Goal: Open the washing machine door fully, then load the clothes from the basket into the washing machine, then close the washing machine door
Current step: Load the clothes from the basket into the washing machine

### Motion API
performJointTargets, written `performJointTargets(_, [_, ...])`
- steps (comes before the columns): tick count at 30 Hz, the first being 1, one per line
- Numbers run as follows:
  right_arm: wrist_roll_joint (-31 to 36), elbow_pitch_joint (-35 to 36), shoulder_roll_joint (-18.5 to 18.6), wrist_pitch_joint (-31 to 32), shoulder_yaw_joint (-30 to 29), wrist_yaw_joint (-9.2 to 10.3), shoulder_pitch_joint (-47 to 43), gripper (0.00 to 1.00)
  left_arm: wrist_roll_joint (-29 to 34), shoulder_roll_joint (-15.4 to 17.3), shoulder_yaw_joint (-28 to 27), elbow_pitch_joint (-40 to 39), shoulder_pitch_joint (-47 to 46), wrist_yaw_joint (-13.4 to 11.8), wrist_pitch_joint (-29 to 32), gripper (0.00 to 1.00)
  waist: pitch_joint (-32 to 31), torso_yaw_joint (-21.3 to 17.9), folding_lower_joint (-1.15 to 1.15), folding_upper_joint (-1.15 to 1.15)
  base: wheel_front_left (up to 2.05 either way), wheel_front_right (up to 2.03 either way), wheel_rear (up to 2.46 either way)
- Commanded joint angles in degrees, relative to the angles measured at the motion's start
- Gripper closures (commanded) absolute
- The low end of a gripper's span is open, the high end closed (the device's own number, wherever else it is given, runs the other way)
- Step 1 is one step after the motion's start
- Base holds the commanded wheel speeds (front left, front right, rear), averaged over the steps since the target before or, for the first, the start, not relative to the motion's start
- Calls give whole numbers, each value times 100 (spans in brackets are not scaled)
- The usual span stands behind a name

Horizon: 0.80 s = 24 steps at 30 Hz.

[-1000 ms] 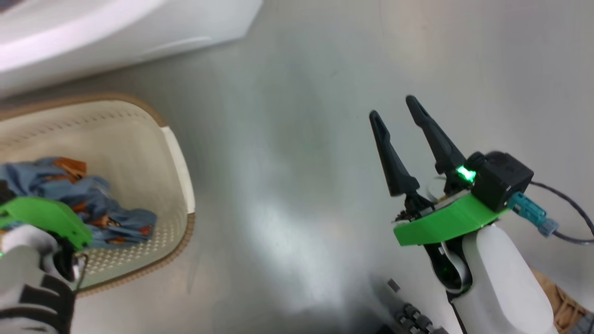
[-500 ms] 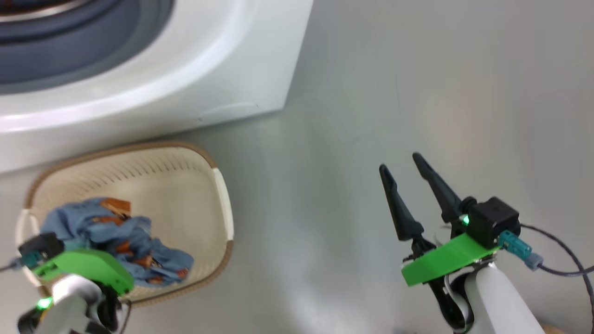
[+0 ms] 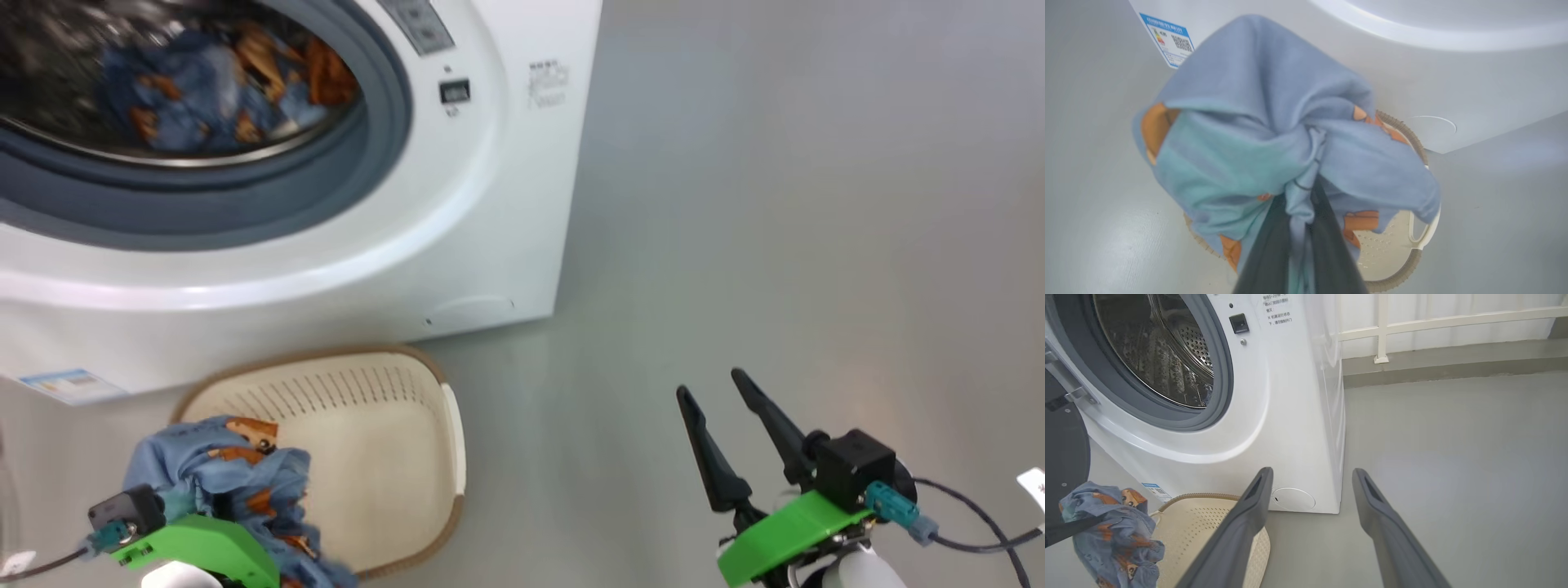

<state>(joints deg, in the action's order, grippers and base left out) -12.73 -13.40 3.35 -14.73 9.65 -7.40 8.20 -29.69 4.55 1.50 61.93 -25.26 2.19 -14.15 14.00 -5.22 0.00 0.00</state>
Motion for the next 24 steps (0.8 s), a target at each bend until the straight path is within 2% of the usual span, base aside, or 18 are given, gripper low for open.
performJointTargets(1, [28, 92, 6, -27, 103, -9, -78, 0, 102, 178, -138, -284, 172, -77, -83, 100, -611, 297, 0, 0, 0, 0, 0])
performJointTargets(7, [-64, 39, 163, -27, 149, -9, -240, 0, 382, 92, -197, -1557, 1024, -243, -84, 100, -1032, 342, 0, 0, 0, 0, 0])
performJointTargets(14, [-178, 21, 321, -27, 157, -9, -425, 0, 590, 22, -220, -2804, 1860, -232, -85, 100, -1377, 320, 0, 0, 0, 0, 0])
performJointTargets(24, [-261, 16, 454, -27, 209, -9, -505, 0, 755, -46, -296, -3914, 2500, -182, -85, 100, -1657, 257, 0, 0, 0, 0, 0])
